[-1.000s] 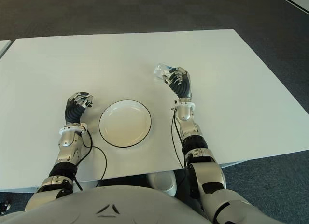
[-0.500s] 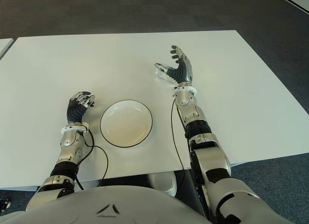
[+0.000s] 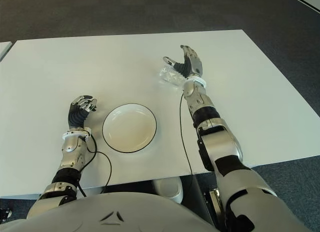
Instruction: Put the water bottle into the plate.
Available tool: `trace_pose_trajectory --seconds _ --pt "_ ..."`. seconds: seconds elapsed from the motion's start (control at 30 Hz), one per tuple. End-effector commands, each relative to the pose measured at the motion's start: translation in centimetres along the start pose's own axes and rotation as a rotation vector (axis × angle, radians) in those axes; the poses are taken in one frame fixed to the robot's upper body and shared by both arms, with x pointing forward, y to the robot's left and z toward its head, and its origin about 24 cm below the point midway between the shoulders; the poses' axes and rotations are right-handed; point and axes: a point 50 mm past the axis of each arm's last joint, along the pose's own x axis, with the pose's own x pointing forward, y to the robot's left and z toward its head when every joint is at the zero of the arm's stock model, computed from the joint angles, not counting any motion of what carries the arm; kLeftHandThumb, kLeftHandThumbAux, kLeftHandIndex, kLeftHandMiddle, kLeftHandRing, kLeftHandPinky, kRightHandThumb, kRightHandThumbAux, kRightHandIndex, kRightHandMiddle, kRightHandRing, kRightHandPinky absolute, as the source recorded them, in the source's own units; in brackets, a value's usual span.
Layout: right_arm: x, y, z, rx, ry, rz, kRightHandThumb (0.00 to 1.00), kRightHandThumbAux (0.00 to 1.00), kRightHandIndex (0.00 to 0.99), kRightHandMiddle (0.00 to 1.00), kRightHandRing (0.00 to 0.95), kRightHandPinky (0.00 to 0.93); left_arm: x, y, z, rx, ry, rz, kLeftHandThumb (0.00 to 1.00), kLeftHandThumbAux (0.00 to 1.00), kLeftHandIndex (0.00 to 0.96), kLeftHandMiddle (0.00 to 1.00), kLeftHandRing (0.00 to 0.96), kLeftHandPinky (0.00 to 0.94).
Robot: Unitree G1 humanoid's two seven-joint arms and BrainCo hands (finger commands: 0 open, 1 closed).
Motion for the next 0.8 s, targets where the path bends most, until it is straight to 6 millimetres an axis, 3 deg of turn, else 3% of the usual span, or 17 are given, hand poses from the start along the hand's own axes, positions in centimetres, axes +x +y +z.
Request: trace_pose_trajectory --seconds 0.03,0.8 --pt "0.1 0.7 -0.3 -0.067 0.046 0.049 0.613 0.21 0.0 0.0 0.0 0.0 -1.4 0.3 -1.9 -0.004 0.101 0.014 0.712 0.709 0.436 0.621 0.598 0.586" --pt "-1.0 3.1 -2.9 -0.231 0.232 0.339 0.625 0.204 0.0 0.0 0.0 0.0 -1.3 0.5 -1.9 -0.008 0.106 0.026 0.713 0.708 0.436 0.614 0.59 0.582"
